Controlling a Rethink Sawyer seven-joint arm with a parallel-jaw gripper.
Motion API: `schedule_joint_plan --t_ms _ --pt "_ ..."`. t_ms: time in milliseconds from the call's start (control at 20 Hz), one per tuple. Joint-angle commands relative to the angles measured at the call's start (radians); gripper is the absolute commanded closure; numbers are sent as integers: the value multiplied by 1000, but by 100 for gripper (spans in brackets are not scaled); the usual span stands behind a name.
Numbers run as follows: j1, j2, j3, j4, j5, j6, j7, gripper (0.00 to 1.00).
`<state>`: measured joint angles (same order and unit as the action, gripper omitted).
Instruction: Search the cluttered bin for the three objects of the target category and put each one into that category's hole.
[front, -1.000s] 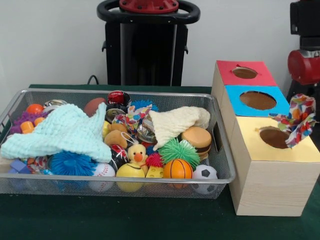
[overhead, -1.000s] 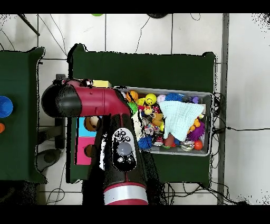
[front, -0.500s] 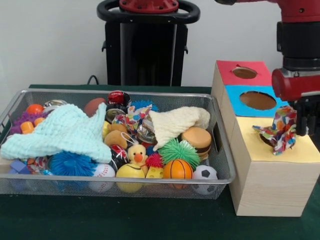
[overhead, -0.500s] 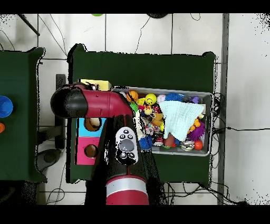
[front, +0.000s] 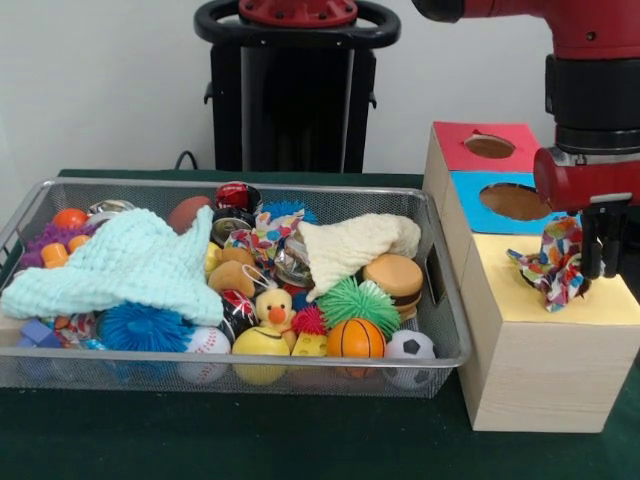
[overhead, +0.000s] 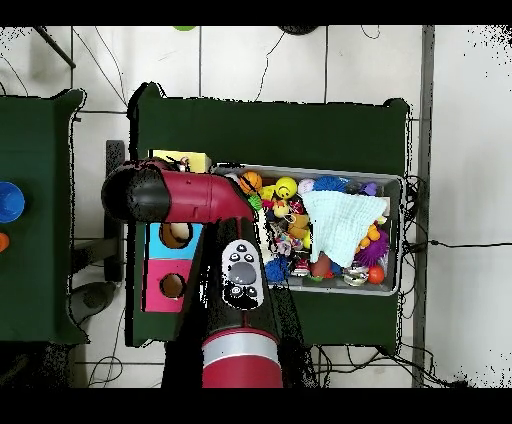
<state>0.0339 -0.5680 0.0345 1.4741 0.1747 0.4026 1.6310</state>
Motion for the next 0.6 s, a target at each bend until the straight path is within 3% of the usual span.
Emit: schedule_joint_plan --t_ms 50,200,250,600 --pt "-9 52 -5 30 43 103 227 100" --pt "-13 53 2 27 48 154 217 100" --pt "-11 54 -1 23 48 163 214 0" --pt "-5 63 -14 -2 47 197 217 0"
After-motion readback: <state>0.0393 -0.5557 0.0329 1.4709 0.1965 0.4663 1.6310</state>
